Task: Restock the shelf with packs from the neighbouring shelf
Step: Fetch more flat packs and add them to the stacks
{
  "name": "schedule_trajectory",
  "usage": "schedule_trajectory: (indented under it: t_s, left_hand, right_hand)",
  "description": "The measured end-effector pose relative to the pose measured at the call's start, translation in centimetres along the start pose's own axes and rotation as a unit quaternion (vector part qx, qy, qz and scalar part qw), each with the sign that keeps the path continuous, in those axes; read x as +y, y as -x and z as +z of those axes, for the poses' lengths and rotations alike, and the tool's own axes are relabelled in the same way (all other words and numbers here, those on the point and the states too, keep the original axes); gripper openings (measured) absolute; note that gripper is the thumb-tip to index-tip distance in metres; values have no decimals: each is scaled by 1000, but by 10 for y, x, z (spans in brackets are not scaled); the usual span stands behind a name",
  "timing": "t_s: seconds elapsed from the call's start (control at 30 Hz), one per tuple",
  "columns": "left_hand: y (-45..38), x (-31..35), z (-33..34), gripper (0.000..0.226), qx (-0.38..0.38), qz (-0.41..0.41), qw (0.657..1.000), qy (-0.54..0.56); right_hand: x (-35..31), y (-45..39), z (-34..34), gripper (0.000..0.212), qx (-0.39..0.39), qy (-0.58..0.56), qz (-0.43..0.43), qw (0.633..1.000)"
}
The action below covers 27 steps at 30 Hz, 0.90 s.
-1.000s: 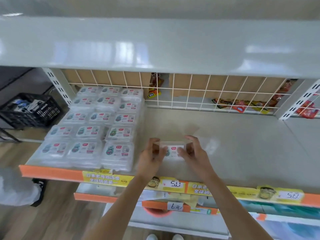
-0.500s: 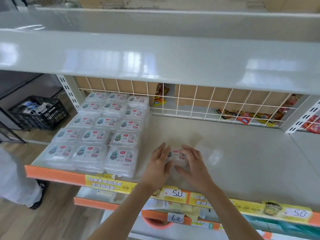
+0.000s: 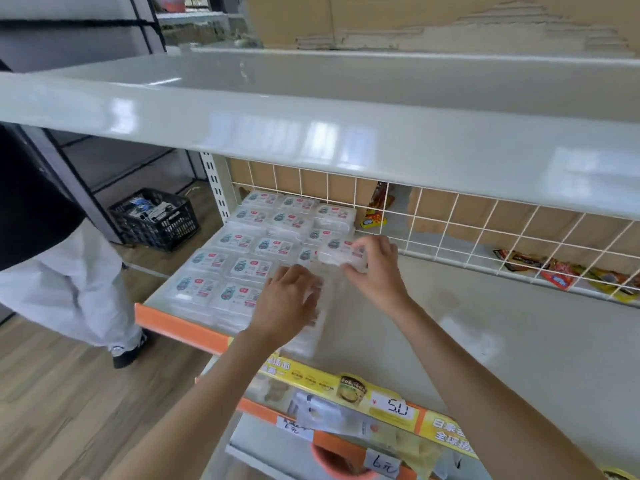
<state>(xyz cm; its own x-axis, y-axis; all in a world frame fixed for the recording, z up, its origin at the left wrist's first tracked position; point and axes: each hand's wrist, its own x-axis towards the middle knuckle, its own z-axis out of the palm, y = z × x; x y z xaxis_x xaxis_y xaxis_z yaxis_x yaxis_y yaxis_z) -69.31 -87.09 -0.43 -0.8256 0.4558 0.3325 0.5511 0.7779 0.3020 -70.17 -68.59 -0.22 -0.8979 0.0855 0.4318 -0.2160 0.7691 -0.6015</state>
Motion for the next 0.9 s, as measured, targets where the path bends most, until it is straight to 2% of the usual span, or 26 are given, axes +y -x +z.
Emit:
schedule_trajectory:
  t_s: [0.1,0.2,0.3,0.4,0.53,0.67,0.73,0.8,0.9]
  left_hand:
    - [2,0,4,23,14,-15,1000,2]
    - [1,4,6,23,15,-28,999,-9]
    - [-1,5,5,28,-22,-34,999,-36]
    - [-8,6,2,31,-58,-45,995,-74]
    - [-19,23,1,30,-58,-49,994,-84]
    - [-15,57,17,30,-15,35,999,-19]
    - [-11,75,29,27,-11,84,996,28]
    - [-9,90,44,27,-35,111,991,65]
    - [-3,104,68,32,-100,122,982,106]
  right_hand:
    - [-1,-29,20,32,-64,39,24,997]
    - [-3,-54,30,31,-73,65,46,994]
    - [-5,-62,31,36,-92,51,65,992]
    - [-5,-42,16,41,-82,52,45,994]
    - [14,11,-16,37,-89,91,16,992]
    - [46,69,-51,32,-79,157,36,984]
    - [63,94,-67,31,-28,195,67,978]
    - [75,112,-83,36,-2,231,150,961]
    - [89,129,-91,51,-70,238,256,934]
